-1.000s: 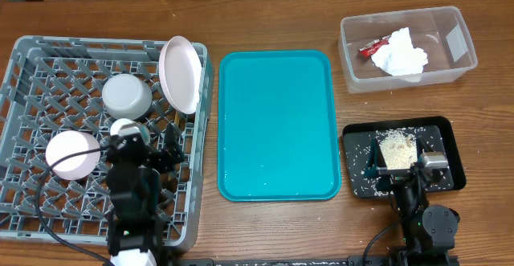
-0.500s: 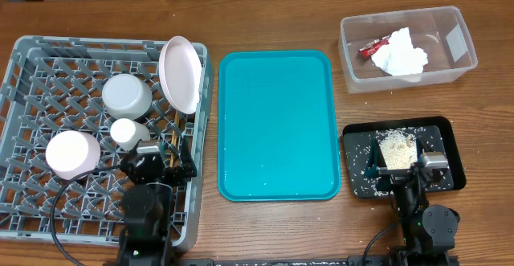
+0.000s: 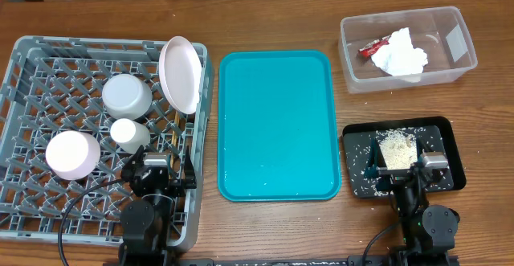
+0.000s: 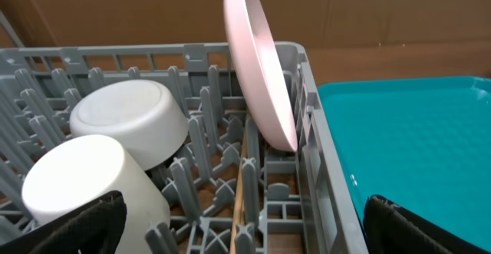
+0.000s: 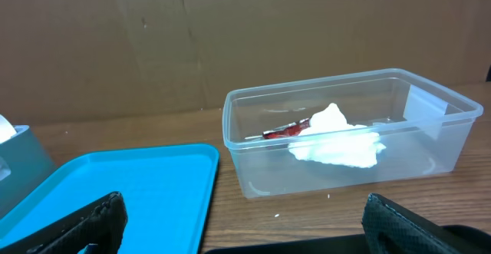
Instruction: Sort waste into correct bins and load items into the dishwasher
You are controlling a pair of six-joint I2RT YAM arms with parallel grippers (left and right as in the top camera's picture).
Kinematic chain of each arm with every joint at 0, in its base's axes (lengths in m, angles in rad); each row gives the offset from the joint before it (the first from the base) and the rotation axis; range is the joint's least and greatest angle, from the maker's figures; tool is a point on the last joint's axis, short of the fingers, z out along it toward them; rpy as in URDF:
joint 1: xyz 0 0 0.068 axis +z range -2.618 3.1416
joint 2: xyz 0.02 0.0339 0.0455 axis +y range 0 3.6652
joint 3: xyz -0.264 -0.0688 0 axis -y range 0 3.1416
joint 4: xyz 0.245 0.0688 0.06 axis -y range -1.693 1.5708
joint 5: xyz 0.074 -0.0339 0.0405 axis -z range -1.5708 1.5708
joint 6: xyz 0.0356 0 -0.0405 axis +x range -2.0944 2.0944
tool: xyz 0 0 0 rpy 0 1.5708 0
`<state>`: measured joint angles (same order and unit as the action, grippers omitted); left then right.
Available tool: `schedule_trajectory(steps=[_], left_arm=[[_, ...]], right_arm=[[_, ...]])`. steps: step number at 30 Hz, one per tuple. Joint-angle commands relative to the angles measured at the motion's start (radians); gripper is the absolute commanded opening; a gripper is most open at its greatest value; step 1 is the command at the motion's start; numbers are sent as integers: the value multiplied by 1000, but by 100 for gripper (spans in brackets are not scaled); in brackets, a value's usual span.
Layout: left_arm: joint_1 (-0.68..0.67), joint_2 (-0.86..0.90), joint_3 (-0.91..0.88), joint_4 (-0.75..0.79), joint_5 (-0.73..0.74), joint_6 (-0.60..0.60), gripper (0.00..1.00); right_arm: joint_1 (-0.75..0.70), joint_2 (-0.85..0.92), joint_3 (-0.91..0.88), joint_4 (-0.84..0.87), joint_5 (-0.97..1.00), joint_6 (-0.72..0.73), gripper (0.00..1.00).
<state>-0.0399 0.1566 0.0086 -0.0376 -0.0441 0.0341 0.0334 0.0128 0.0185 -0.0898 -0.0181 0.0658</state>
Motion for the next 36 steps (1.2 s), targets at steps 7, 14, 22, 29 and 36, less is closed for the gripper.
schedule_trajectory(steps=[7,14,22,29,36], left_arm=[[-6,-153,-4,-40,37,75,100],[-6,-153,-4,-40,42,63,100],[-6,-153,-4,-40,39,53,100],[-6,-153,-4,-40,37,52,100],[-6,-152,-4,-40,37,52,100]], right_arm=[[-3,-8,-10,5,10,-6,100],[-3,-8,-10,5,10,-6,100],[-3,-8,-10,6,10,-6,100],[-3,-8,-10,5,10,-6,100],[-3,-8,-10,6,10,-6,100]])
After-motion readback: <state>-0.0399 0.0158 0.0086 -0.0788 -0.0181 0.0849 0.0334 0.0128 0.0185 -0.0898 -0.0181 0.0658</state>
